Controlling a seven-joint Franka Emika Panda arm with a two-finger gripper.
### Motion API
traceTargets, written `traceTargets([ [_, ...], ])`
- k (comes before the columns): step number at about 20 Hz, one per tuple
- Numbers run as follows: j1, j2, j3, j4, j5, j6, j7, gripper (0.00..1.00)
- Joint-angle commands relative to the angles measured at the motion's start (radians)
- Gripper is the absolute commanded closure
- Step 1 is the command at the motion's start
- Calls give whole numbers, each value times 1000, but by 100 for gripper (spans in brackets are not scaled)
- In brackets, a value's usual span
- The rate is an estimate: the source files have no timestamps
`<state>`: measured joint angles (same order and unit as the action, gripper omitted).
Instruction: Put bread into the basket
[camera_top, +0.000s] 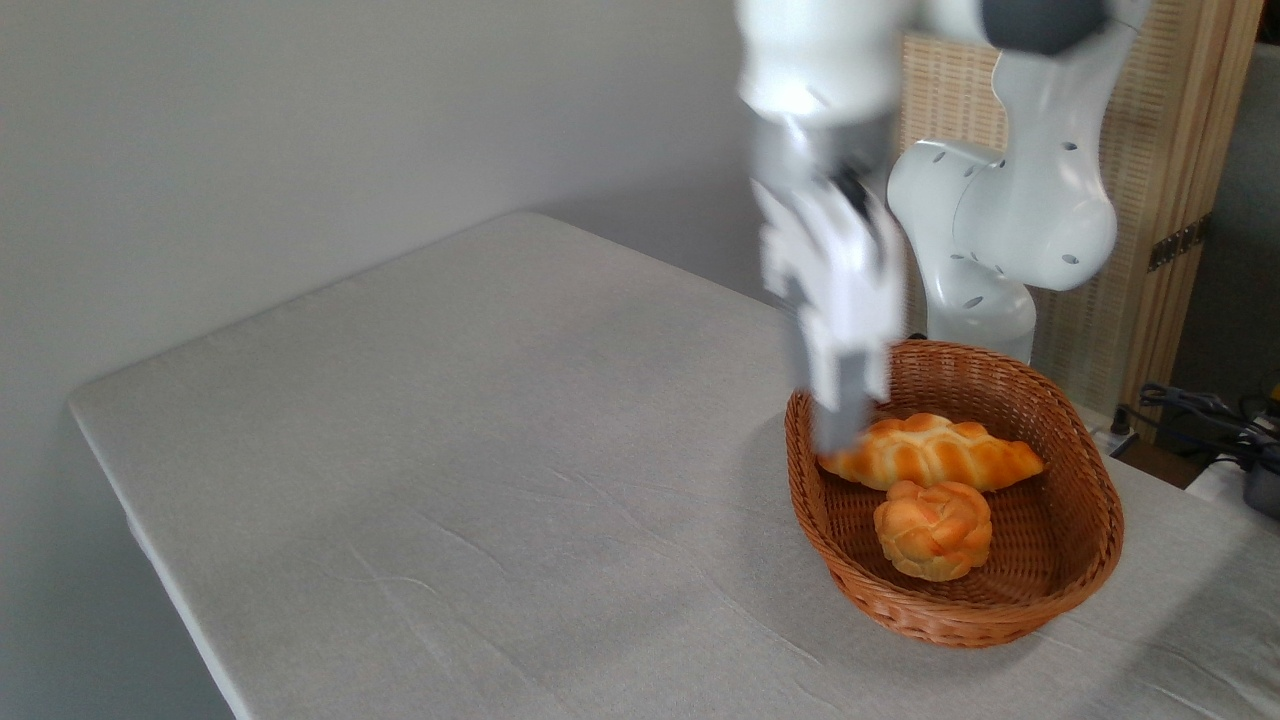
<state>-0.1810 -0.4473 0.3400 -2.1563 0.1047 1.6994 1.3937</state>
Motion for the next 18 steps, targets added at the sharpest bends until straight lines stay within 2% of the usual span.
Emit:
traceTargets([
  [1,20,191,-159,255,-77,-9,-382,0],
  [3,23,313,-194,414,-121,-12,-510,0],
  [4,52,365,-225,482,-141,-14,-557,0],
  [5,96,407,-283,531,-151,-17,-605,0],
  [6,129,427,-333,550,-145,-17,-651,0],
  [8,130,432,-355,547,-135,-23,-670,0],
  [11,130,432,-354,550,-135,-81,-667,0],
  [18,130,427,-354,549,-135,-113,-670,0],
])
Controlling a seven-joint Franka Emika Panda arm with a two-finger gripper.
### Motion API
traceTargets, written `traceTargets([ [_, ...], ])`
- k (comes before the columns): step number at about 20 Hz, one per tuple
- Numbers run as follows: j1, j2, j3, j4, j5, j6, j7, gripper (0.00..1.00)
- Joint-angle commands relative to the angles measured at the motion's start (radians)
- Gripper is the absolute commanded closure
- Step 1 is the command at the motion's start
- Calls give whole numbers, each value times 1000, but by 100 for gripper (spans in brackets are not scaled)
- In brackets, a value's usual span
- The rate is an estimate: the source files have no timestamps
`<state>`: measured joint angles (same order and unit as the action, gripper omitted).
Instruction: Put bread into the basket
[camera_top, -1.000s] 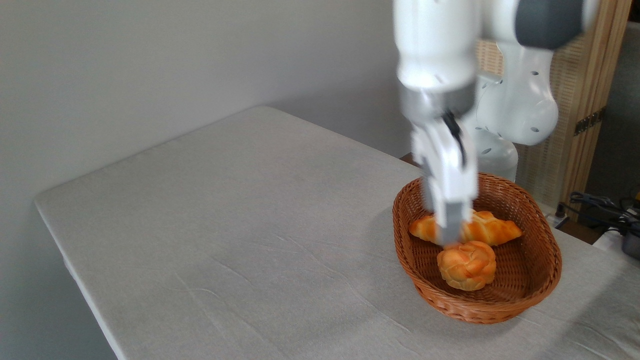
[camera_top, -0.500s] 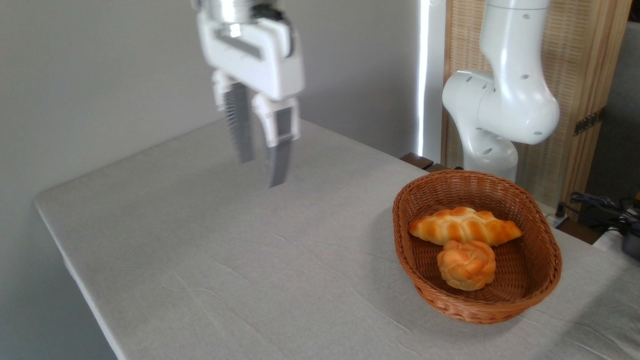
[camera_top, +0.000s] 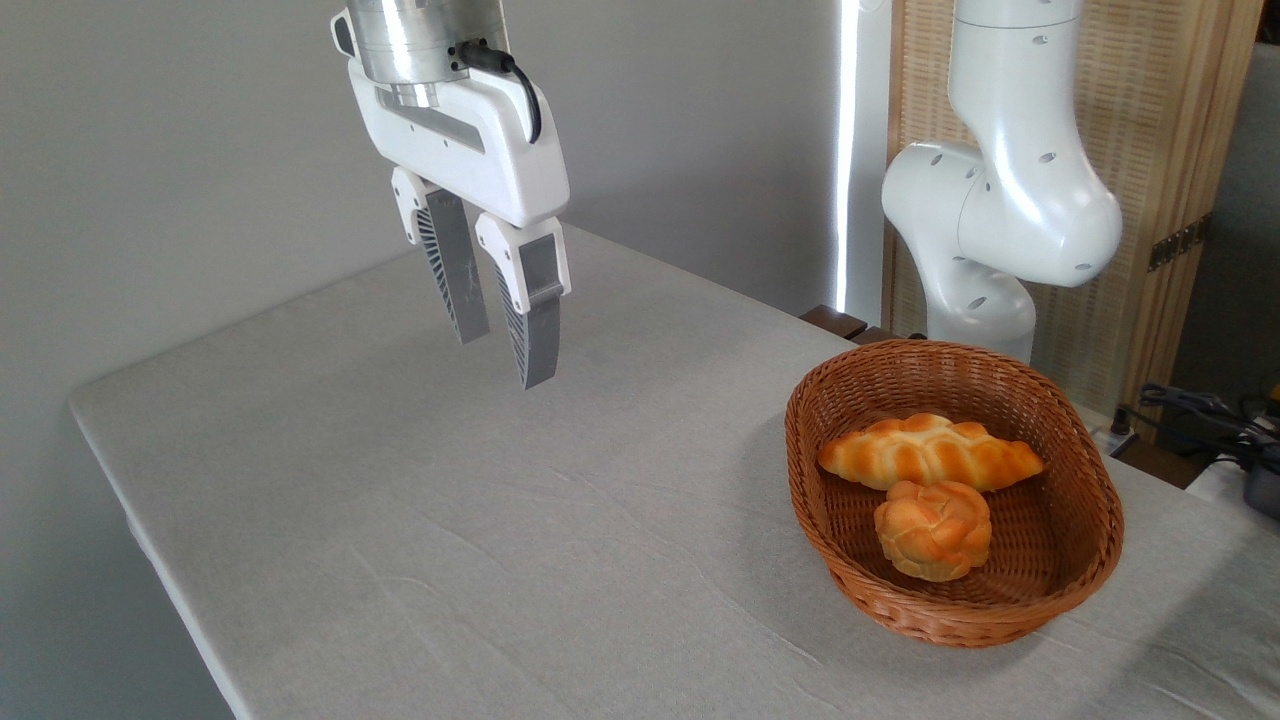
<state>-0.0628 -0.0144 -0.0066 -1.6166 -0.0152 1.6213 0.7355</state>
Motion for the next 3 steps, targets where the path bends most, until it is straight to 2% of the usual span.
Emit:
traceTargets([
  [1,12,-9,-3,11,-15,-35,-10,0],
  [3,12,-10,-3,11,-15,-35,-10,0],
])
